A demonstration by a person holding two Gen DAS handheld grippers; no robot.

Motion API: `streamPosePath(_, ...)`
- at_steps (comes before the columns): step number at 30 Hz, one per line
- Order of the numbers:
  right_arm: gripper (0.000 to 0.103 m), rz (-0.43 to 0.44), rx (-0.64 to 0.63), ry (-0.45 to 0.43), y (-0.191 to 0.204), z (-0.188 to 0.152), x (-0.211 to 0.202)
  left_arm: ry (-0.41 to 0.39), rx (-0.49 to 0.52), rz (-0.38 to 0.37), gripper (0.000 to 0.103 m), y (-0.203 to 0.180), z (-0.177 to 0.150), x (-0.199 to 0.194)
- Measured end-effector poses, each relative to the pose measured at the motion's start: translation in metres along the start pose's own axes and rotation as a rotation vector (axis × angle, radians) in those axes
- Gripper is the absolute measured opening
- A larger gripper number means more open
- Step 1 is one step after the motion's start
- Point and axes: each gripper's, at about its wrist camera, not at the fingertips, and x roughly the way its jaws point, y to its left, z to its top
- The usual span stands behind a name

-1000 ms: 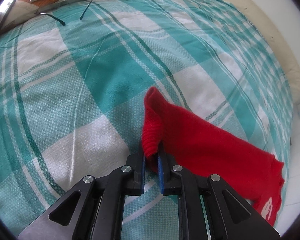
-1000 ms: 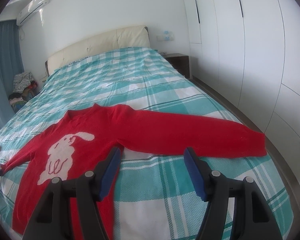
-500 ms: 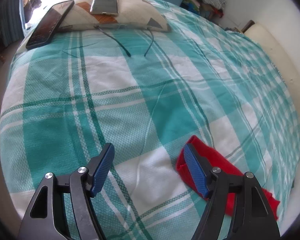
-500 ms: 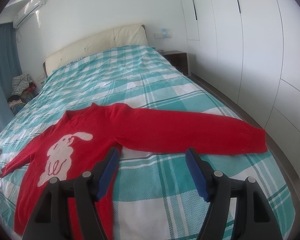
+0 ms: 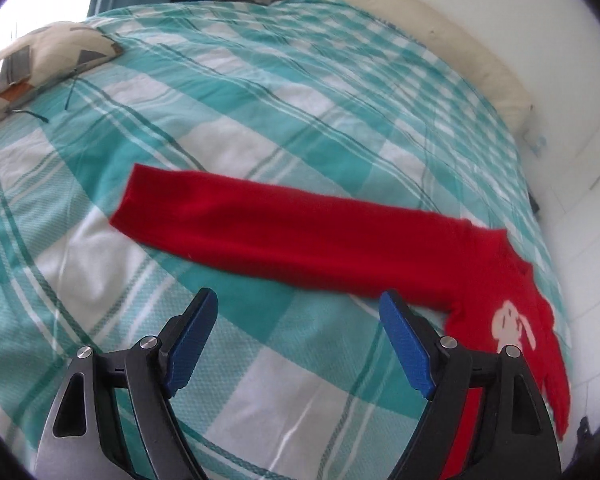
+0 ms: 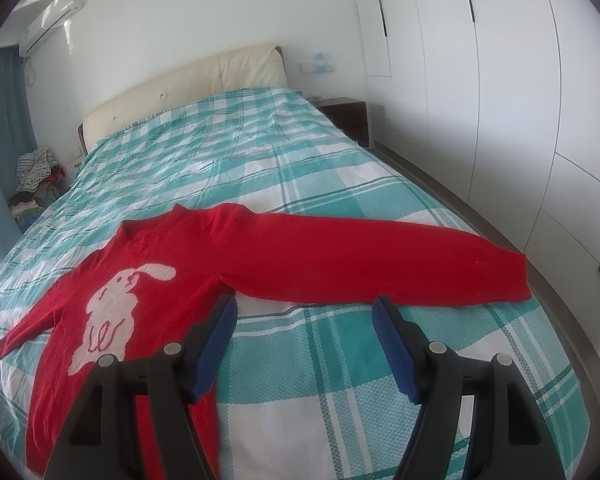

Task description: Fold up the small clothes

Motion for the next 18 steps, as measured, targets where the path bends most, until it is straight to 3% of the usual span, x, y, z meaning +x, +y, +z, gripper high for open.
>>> streamPosePath(4,0.070,0.002,0.002,0.000,0.000,0.000,0.000,0.080,0.180,-0.010,0.085,-0.043,-0.034,0.018)
streamPosePath(7,0.070,0.003,0.005,-0.004,0.000,0.000,-0.002,0.090,0.263,0.025,0.086,-0.058,-0.047,0.029)
streamPosePath(11,0.070,0.011,0.016,-0.004,-0.001,0.000,-0.003,0.160,0.274,0.051,0.102,-0.052,-0.051,0.054)
streamPosePath(15,0.070,0.019,0.026,-0.005,-0.003,0.000,-0.004,0.162,0.340,0.085,0.103,-0.057,-0.058,0.056)
streamPosePath(18,0.070,0.019,0.031,-0.007,-0.004,0.000,-0.005,0.111,0.359,0.068,0.103,-0.055,-0.066,0.054)
